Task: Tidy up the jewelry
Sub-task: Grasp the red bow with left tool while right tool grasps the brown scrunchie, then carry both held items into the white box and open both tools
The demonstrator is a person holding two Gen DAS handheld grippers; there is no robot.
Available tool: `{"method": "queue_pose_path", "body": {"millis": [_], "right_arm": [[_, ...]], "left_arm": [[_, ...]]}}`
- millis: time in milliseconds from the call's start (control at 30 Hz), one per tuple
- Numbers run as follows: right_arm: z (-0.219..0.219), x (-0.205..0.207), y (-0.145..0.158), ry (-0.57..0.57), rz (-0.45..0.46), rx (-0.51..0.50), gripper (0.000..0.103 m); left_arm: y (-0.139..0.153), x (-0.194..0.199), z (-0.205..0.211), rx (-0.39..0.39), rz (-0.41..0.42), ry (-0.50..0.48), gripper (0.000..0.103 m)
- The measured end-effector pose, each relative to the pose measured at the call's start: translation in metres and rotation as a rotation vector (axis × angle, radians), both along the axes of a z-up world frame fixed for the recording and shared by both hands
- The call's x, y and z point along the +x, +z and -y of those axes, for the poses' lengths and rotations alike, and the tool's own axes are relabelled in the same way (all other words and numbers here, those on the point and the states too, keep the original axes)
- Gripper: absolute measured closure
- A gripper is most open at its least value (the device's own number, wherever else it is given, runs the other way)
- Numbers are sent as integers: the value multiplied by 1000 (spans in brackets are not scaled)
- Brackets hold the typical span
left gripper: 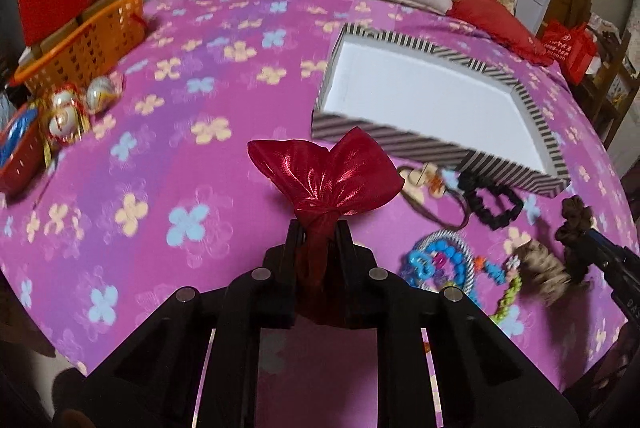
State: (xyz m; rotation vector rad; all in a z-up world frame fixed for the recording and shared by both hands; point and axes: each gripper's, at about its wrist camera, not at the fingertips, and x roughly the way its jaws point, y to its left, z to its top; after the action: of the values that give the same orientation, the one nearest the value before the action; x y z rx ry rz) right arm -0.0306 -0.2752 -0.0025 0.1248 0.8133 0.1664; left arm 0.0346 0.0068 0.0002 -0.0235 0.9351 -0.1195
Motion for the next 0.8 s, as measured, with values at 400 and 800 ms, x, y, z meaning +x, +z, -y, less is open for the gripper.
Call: {"method": "queue_pose_path", "body": {"millis": [400,800], "right_arm": [[17,28,35,-18,60,6,89],[3,23,-44,19,-173,-27,79]], "left_arm": [[28,32,13,-14,39,1,89],[23,34,23,5,17,-17,89]]}}
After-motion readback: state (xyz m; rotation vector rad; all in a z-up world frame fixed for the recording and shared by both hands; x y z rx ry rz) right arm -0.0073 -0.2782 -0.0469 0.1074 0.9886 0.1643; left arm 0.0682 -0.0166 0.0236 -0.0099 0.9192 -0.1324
